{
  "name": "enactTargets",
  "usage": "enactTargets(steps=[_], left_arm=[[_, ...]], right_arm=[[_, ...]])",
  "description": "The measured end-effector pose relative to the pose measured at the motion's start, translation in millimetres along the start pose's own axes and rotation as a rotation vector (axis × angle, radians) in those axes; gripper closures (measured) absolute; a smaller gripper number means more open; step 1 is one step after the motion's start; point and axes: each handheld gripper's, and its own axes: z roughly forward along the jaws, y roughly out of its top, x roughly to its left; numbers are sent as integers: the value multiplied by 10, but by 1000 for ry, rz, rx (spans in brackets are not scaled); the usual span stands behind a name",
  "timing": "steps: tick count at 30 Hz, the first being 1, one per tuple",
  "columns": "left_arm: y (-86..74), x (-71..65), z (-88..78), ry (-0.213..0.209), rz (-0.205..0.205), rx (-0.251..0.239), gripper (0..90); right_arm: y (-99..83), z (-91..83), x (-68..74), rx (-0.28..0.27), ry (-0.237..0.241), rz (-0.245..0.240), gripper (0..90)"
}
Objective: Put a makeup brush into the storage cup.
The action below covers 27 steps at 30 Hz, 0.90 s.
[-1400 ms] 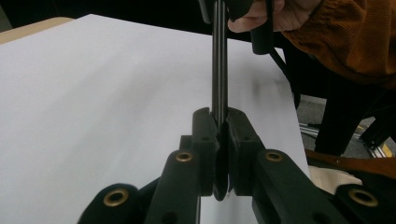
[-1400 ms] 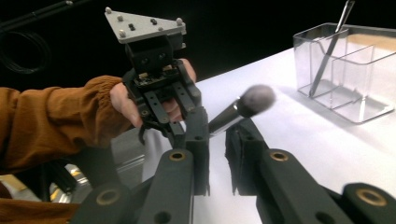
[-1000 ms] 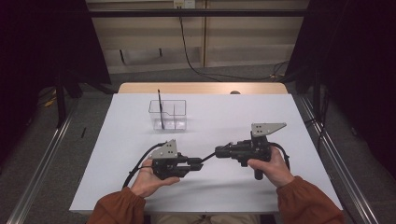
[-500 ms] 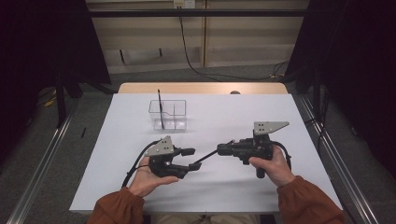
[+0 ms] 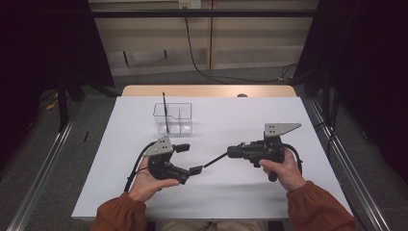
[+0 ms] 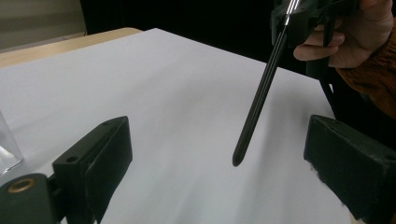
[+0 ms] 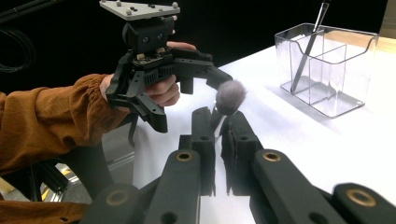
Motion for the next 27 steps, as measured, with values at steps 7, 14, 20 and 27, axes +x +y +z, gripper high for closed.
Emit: enactTargets(steps=[7,14,20,27], left_arm=[[13,43,-86,2,-4,-9,21],[12,34,-76,14,12,18,21],[19,27,-86,18,19,26,21],[45,10,-71,-4,18,31,22]], right_arm=[[42,-61,-12,9,-10,2,842],[142,-74,-22,54,-18,13,843],[223,-29,-29,125,-9,14,843],[291,-5,-38,183,-22,4,843]])
